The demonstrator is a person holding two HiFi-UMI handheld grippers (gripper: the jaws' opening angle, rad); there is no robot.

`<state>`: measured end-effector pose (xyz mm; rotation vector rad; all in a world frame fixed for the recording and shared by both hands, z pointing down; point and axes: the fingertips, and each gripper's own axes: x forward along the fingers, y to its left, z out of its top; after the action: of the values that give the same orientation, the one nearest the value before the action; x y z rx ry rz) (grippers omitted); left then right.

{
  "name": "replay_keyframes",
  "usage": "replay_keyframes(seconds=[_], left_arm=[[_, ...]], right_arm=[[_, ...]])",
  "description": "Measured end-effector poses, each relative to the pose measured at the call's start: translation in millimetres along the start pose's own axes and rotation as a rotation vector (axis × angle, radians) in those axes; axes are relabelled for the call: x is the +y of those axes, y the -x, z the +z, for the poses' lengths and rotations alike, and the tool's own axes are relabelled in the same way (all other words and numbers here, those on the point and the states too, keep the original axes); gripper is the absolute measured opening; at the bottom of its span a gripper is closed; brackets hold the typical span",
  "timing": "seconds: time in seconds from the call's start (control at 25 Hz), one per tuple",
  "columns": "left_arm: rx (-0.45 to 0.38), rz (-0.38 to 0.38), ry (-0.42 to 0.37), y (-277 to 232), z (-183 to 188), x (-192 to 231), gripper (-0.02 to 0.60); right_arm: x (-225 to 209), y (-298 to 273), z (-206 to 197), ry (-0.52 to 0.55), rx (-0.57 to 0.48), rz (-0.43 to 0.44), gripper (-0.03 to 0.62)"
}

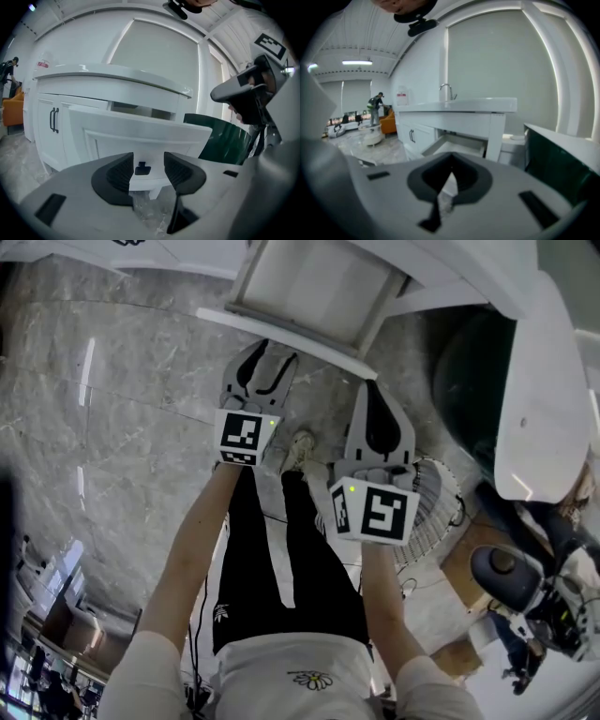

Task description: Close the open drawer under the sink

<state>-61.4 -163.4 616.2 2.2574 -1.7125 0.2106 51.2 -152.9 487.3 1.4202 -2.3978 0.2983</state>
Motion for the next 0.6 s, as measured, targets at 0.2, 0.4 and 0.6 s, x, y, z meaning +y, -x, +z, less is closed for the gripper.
replay_keyframes(seconds=[0.2, 0.4, 0.6], left_arm=[[0.054, -0.021, -0.073, -18.8, -21.1, -0.9, 0.216], [0.092, 0.016, -0.034, -30.2, -38.0, 5.4, 0.210], [0.111, 0.022, 0.002, -40.5, -49.6, 7.7, 0.209]], right_arm=[[-4.2, -0.5, -6.4, 0.015, 0.011, -0.001, 0.029], [-13.7, -3.1, -19.1, 0.010, 0.036, -0.010, 0.029], [-17.1, -9.7, -32.2, 0.005, 0.071, -0.005, 0.029]])
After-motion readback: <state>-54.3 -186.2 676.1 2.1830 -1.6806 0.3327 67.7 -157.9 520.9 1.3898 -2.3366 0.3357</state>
